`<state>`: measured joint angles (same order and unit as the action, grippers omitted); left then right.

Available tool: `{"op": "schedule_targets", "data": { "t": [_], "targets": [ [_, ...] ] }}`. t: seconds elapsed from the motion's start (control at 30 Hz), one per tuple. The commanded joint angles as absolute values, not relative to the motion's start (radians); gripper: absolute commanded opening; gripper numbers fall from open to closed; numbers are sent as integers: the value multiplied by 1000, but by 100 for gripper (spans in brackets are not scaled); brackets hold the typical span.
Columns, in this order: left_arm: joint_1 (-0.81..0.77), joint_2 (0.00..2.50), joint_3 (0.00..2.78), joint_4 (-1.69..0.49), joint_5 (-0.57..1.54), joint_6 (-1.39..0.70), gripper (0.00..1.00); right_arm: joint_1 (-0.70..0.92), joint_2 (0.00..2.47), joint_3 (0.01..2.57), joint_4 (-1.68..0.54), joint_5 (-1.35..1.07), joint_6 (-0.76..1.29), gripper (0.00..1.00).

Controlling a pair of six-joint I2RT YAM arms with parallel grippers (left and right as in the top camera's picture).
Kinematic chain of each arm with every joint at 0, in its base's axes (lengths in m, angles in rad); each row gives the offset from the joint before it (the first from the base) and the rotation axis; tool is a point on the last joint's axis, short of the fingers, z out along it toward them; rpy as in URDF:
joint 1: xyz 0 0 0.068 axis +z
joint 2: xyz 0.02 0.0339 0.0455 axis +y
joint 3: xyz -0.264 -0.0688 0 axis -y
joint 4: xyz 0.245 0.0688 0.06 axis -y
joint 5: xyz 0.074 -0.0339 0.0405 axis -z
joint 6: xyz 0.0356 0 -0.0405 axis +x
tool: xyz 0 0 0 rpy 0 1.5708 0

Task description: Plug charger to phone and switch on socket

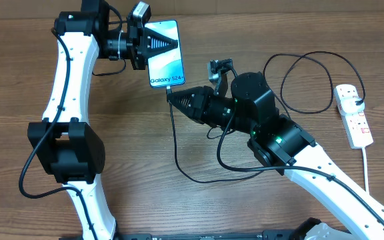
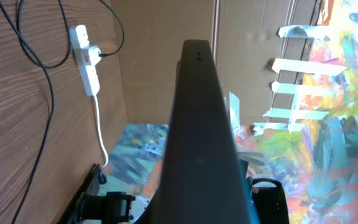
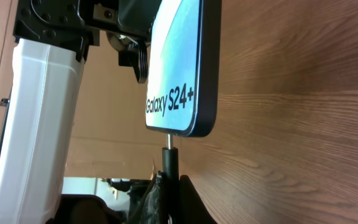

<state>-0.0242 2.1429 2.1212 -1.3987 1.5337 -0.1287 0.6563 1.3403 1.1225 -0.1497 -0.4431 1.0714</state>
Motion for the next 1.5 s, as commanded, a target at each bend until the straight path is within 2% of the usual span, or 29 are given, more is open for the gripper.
{"op": "schedule_targets", "data": {
  "t": [0.0, 0.5, 1.47],
  "targets": [
    [-27, 2103, 2138, -1399, 1580, -135, 4, 661, 1345, 1119, -141, -419, 1097, 4],
    [-27, 2103, 2138, -1399, 1580, -134, 4, 661, 1371, 1119, -72, -422, 1112, 4],
    [-27, 2103, 2138, -1396, 1580, -130, 4, 633, 1371, 1119, -91, -450, 1118, 4]
  ]
}}
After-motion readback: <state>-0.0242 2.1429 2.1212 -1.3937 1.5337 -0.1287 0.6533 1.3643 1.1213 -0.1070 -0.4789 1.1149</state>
